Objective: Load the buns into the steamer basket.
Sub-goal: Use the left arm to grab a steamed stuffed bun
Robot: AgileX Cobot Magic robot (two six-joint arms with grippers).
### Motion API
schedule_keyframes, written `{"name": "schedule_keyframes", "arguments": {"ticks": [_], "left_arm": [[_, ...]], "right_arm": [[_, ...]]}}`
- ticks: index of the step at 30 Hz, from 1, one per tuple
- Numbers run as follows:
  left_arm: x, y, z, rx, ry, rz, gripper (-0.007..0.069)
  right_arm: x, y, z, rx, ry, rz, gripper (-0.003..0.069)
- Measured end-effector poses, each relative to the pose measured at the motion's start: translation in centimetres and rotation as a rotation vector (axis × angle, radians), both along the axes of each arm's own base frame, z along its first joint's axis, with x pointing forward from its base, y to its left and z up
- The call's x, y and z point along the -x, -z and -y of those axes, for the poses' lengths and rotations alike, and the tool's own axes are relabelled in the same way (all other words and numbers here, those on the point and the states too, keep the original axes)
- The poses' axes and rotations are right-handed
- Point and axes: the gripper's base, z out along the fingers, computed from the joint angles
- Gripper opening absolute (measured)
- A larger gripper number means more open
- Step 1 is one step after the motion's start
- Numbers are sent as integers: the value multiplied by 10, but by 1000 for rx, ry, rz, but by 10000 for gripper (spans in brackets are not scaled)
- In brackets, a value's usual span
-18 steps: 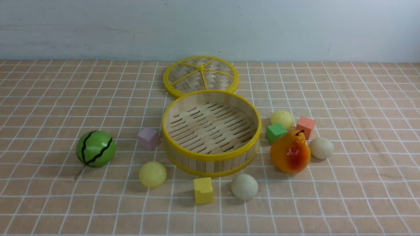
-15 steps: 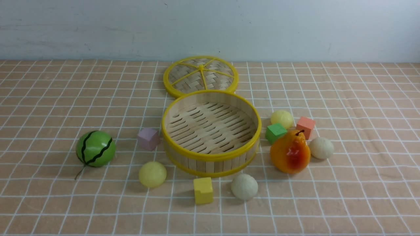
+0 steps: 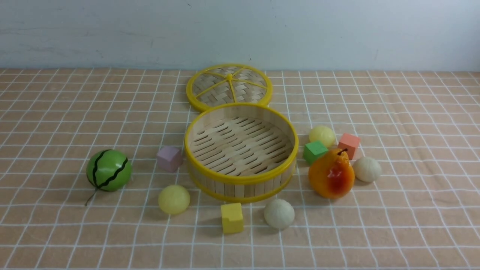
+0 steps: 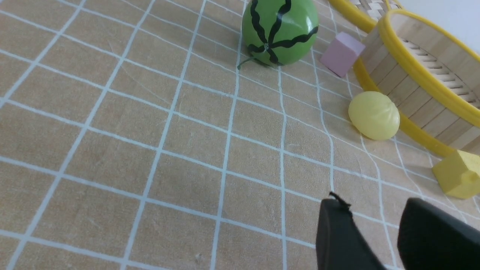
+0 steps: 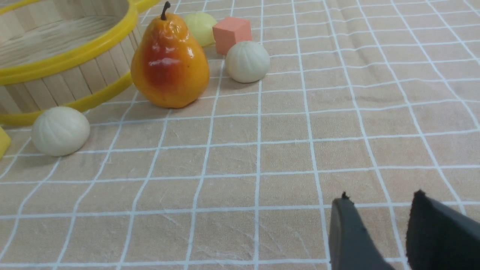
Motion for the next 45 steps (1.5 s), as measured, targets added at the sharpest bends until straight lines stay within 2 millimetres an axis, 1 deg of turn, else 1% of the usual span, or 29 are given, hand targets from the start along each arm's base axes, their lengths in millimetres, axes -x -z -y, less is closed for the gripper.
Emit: {"name": "schedule_keyframes", "arguments": {"ticks": [3, 5, 10, 12, 13, 15, 18, 19, 21, 22, 23, 24, 27, 28, 29, 30, 31, 32, 33, 34, 35, 36, 37, 39, 40, 42, 43, 44, 45], "left_arm": [[-1, -2, 1, 26, -2, 25, 237], [-2, -7, 2, 130, -9, 62, 237], [-4, -22, 3, 534, -63, 171, 237], [-4, -29, 0, 627, -91, 233, 237], [-4, -30, -1, 639, -97, 246, 237], [-4, -35, -4, 698, -120, 298, 216], [-2, -47, -1, 705, -82, 294, 165], [2, -63, 3, 649, -21, 289, 114], [6, -80, 8, 556, 41, 261, 58], [7, -94, 12, 470, 88, 207, 12], [5, -101, 15, 415, 109, 147, -11], [2, -108, 18, 347, 134, 70, -13], [-16, -123, 22, 171, 178, -200, -13], [-16, -126, 22, 147, 182, -225, -13], [-32, -129, 22, 73, 183, -372, -13], [-48, -131, 21, 10, 180, -484, -13], [-57, -131, 21, -25, 180, -536, -13], [-59, -133, 21, -39, 179, -546, -13], [-77, -130, 21, -85, 185, -616, -13], [-90, -128, 21, -115, 195, -656, -13], [-95, -127, 22, -124, 201, -672, -13], [-118, -120, 25, -153, 231, -728, -13], [-129, -116, 30, -171, 260, -755, -13], [-145, -109, 41, -204, 321, -791, -13], [-150, -107, 48, -223, 355, -802, -13], [-166, -102, 72, -283, 442, -818, -13], [-168, -103, 74, -289, 447, -812, -13], [-180, -101, 87, -337, 484, -807, -13], [-189, -102, 92, -355, 490, -787, -13]], "right_arm": [[0, 0, 0, 0, 0, 0, 239], [0, 0, 0, 0, 0, 0, 239], [0, 0, 0, 0, 0, 0, 239], [0, 0, 0, 0, 0, 0, 239], [0, 0, 0, 0, 0, 0, 239], [0, 0, 0, 0, 0, 0, 239], [0, 0, 0, 0, 0, 0, 239], [0, 0, 0, 0, 0, 0, 239], [0, 0, 0, 0, 0, 0, 239], [0, 0, 0, 0, 0, 0, 239], [0, 0, 0, 0, 0, 0, 239], [0, 0, 0, 0, 0, 0, 239], [0, 0, 0, 0, 0, 0, 239], [0, 0, 0, 0, 0, 0, 239], [0, 0, 0, 0, 0, 0, 239], [0, 0, 0, 0, 0, 0, 239], [0, 0, 0, 0, 0, 0, 239], [0, 0, 0, 0, 0, 0, 239], [0, 0, 0, 0, 0, 0, 239], [0, 0, 0, 0, 0, 0, 239], [0, 0, 0, 0, 0, 0, 239], [0, 0, 0, 0, 0, 0, 239], [0, 0, 0, 0, 0, 0, 239], [0, 0, 0, 0, 0, 0, 239], [0, 0, 0, 0, 0, 0, 239], [0, 0, 0, 0, 0, 0, 239], [0, 0, 0, 0, 0, 0, 239], [0, 0, 0, 0, 0, 0, 239], [0, 0, 0, 0, 0, 0, 239]]}}
